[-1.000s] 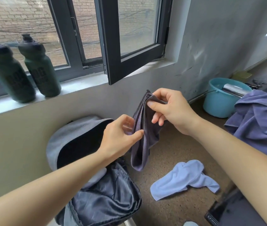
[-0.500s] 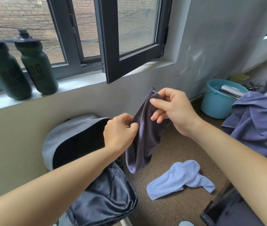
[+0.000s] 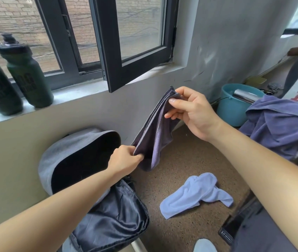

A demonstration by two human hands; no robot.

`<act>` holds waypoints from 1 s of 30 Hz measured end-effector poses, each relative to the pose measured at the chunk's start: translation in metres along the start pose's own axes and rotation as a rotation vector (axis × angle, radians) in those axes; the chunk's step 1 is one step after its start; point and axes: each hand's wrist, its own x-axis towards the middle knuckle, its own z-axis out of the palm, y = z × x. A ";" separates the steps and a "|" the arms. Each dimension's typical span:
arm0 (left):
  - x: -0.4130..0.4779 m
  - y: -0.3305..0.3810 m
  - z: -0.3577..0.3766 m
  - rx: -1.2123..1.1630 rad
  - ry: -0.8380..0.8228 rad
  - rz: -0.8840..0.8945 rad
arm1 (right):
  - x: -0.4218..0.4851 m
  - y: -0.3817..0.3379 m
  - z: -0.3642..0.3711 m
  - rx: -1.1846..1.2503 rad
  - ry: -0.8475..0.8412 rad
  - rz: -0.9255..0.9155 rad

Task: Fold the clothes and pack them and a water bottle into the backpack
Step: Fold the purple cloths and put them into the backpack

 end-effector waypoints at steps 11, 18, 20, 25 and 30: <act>0.011 -0.019 -0.004 -0.103 -0.088 -0.120 | 0.008 0.014 -0.034 -0.166 0.167 0.010; 0.018 -0.036 -0.010 -0.203 -0.084 -0.212 | 0.014 0.032 -0.049 -0.228 0.224 0.107; 0.017 -0.039 -0.012 -0.075 -0.058 -0.149 | 0.017 0.037 -0.050 -0.243 0.242 0.112; 0.019 -0.041 -0.022 0.139 -0.022 0.087 | 0.022 0.052 -0.062 -0.479 0.434 0.133; 0.016 -0.040 -0.037 -0.270 -0.204 0.285 | 0.027 0.065 -0.086 -0.713 0.598 0.177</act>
